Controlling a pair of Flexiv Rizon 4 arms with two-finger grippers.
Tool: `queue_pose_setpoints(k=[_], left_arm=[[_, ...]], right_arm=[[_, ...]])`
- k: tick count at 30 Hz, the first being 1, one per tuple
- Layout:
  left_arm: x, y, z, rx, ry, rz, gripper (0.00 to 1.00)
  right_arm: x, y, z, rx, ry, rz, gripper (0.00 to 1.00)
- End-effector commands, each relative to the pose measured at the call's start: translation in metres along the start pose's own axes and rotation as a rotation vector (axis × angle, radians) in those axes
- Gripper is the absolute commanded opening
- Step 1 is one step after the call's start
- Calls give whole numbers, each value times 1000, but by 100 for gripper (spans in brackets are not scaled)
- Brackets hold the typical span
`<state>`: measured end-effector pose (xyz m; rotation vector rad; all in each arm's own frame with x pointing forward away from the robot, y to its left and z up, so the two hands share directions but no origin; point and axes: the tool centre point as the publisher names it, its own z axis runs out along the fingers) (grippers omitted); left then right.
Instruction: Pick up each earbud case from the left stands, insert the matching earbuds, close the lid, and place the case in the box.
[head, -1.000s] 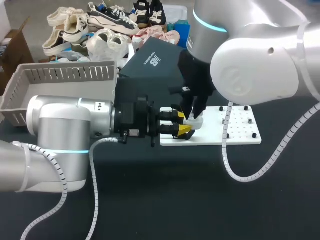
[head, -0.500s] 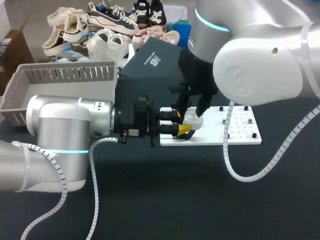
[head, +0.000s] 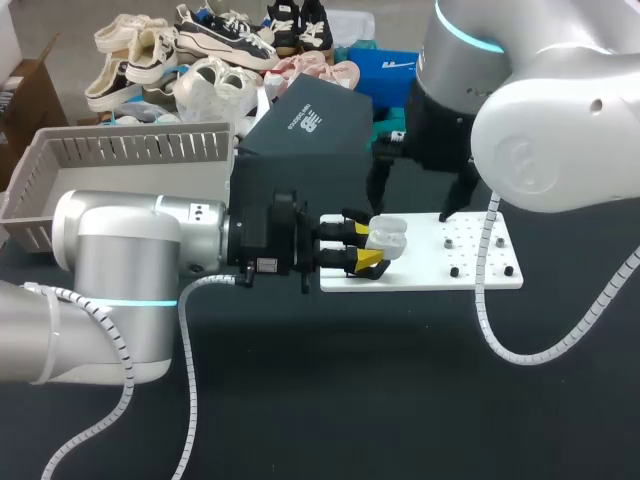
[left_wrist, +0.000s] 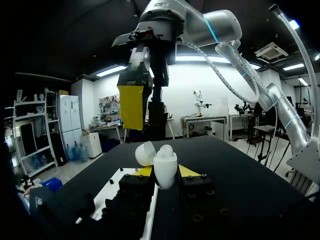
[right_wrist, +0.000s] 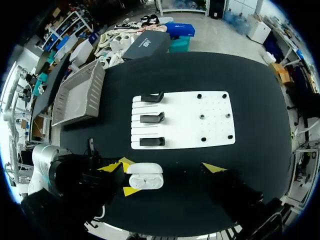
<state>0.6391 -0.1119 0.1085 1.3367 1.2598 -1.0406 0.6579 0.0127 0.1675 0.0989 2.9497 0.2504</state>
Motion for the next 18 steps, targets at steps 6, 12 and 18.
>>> queue_pose_setpoints(k=[6,12,18], left_arm=[[0,0,0,3,-1,0,0],[0,0,0,3,-1,0,0],[0,0,0,3,-1,0,0]], right_arm=[[-15,-10,13,43,-53,164,100],[-22,-18,29,68,-31,196,100],[-17,-25,36,89,-8,178,100]])
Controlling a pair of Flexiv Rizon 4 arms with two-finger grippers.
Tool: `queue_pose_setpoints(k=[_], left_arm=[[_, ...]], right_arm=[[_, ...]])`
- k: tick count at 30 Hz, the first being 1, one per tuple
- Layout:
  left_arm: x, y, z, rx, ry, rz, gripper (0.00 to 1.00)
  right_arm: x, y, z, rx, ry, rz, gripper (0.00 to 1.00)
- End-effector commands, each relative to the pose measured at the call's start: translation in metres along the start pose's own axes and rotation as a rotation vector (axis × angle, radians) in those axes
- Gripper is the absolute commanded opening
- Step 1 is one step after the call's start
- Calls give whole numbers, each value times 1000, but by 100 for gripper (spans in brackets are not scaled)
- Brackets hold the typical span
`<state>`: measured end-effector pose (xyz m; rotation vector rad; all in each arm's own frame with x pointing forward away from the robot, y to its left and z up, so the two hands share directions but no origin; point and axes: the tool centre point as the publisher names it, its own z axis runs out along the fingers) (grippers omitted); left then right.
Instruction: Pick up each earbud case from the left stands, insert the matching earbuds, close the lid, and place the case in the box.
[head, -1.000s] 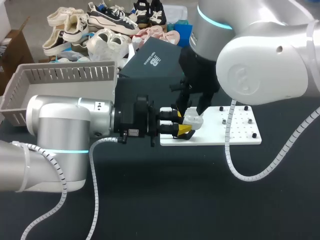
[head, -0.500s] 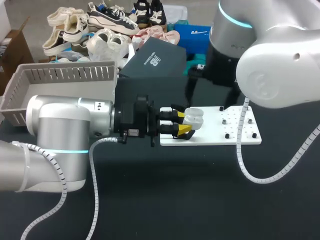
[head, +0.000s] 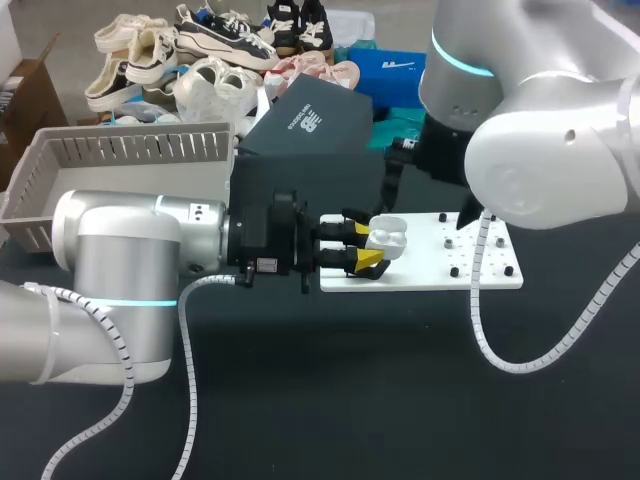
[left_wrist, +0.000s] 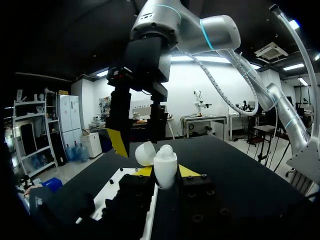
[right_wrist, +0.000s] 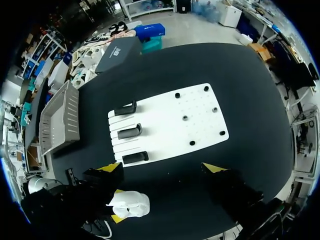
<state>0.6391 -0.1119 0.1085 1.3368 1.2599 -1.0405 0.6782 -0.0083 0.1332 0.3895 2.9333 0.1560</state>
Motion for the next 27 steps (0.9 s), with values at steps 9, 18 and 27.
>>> queue_pose_setpoints(k=[9,18,27], left_arm=[[0,0,0,3,-1,0,0],[0,0,0,3,-1,0,0],[0,0,0,3,-1,0,0]], right_arm=[[17,-14,-5,18,5,-72,100],[25,-22,-11,-10,6,-90,100],[25,-24,-13,-39,-5,-84,100]])
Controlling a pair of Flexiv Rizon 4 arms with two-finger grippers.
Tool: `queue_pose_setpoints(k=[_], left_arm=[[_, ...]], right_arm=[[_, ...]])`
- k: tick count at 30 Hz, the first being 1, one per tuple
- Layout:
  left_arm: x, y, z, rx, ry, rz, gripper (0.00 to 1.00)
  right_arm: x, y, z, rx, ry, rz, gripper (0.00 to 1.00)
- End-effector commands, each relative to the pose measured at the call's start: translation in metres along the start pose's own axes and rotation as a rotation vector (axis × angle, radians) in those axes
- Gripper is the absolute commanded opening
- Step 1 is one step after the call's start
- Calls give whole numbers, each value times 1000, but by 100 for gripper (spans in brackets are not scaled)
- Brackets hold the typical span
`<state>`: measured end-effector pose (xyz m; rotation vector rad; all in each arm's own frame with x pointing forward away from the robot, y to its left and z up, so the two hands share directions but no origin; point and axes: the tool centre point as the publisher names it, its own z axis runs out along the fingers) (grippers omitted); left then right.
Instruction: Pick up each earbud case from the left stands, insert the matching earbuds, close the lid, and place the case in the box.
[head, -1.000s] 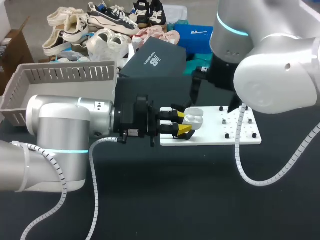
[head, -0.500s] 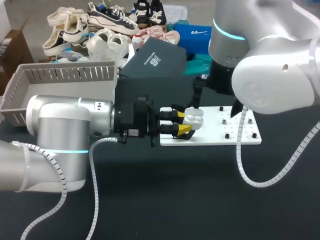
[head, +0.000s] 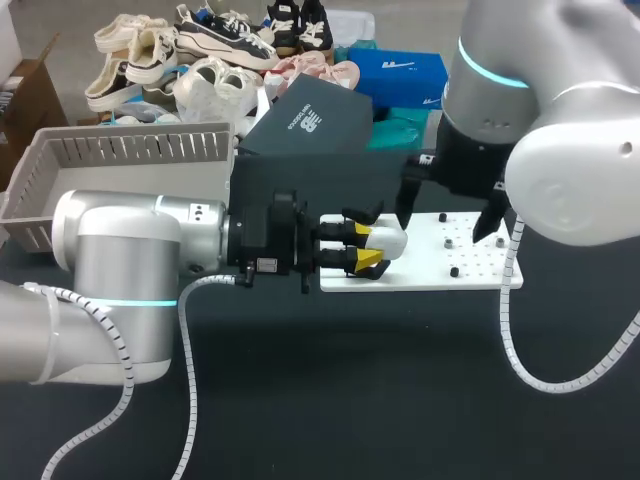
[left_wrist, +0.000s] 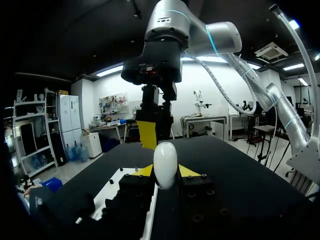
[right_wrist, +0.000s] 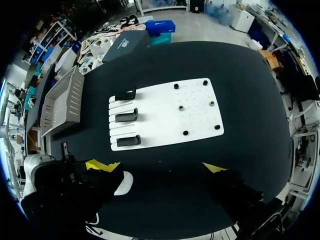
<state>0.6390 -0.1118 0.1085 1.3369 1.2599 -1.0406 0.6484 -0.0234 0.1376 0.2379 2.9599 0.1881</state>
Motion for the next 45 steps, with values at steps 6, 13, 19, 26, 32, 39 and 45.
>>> queue_pose_setpoints(k=[6,13,19,26,32,39,45], left_arm=[[0,0,0,3,-1,0,0],[-10,7,-26,-55,19,4,0],[-20,13,-62,-142,68,6,0],[-28,15,-102,-243,98,-15,0],[-31,22,-153,-380,127,-58,0],[-22,39,-206,-550,164,-139,0],[-7,61,-240,-682,182,-230,0]], right_arm=[[-8,-16,-19,-55,-90,63,100],[5,-40,-38,-145,-129,-138,100],[14,-50,-38,-184,-119,-256,100],[12,-55,-28,-210,-109,-247,100],[12,-55,-28,-210,-109,-247,100],[12,-55,-28,-210,-109,-247,100],[12,-55,-28,-210,-109,-247,100]])
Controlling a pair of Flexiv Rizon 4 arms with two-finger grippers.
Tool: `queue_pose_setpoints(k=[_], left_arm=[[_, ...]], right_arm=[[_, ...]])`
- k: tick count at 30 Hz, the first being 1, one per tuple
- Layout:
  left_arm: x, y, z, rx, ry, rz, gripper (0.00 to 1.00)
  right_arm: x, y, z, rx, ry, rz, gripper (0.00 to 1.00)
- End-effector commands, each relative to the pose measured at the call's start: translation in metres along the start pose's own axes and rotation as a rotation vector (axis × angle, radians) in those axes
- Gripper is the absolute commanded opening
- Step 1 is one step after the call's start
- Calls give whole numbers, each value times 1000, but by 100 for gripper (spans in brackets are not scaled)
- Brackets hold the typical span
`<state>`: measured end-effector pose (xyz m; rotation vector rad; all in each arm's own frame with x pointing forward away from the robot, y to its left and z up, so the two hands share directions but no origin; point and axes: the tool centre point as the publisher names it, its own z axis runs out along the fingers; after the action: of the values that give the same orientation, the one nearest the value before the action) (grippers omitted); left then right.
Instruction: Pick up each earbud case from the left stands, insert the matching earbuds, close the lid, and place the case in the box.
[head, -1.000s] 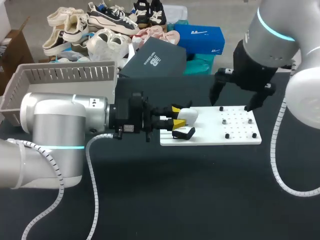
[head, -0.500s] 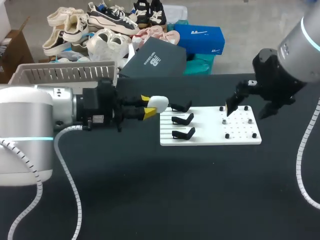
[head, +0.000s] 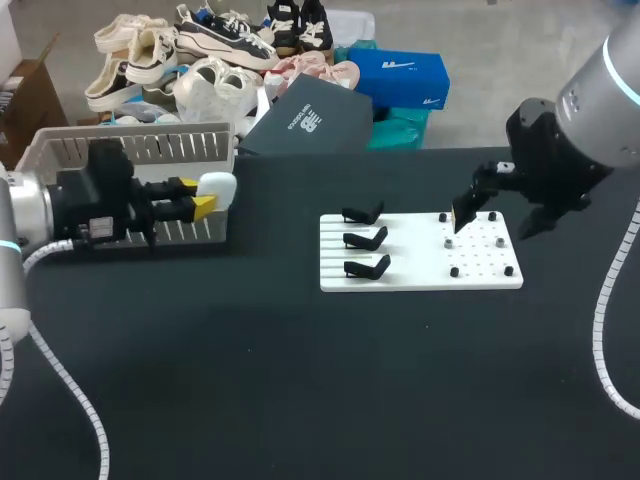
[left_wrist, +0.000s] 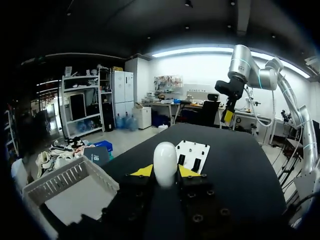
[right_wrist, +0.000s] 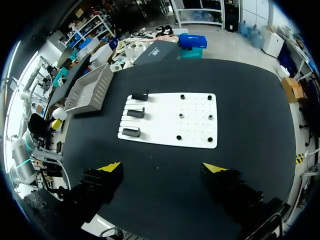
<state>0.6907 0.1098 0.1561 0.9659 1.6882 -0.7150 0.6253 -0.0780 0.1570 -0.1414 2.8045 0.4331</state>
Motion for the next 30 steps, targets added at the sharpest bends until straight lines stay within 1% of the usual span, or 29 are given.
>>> queue_pose_setpoints(k=[1,2,3,4,5,8,9,14,17,20,21,23,24,25,27,28,29,30], left_arm=[[8,15,-15,-230,1,-49,0],[10,19,-15,-250,22,-56,0],[14,28,-15,-272,18,-84,0],[16,33,-14,-280,25,-90,0],[16,36,-13,-291,37,-93,0],[19,51,-9,-335,59,-118,0],[20,58,-8,-356,55,-139,0],[22,84,-2,-405,106,-152,0],[29,102,3,-432,155,-187,0],[35,115,9,-445,214,-203,0],[36,117,10,-448,228,-212,0],[47,129,14,-475,280,-252,0],[51,133,15,-492,299,-269,3],[56,137,16,-508,322,-288,18],[61,141,19,-488,320,-309,29],[62,142,21,-486,328,-306,33],[62,143,23,-483,325,-311,43],[63,144,24,-468,322,-311,65]], right_arm=[[1,0,1,0,-5,1,100],[1,0,1,0,-5,1,100],[1,0,1,0,-5,1,100],[1,0,1,0,-5,1,100],[1,0,1,0,-5,1,100],[1,0,1,0,-5,1,100],[1,0,1,0,-5,1,100],[1,0,1,0,-5,1,100],[1,0,1,0,-5,1,100],[1,0,1,0,-5,1,100],[1,0,1,0,-5,1,100],[1,0,1,0,-5,1,100],[1,0,1,0,-5,1,100],[1,0,1,0,-5,1,100],[1,0,1,0,-5,1,100],[1,0,1,0,-5,1,100],[1,0,1,0,-5,1,100],[1,0,1,0,-5,1,100]])
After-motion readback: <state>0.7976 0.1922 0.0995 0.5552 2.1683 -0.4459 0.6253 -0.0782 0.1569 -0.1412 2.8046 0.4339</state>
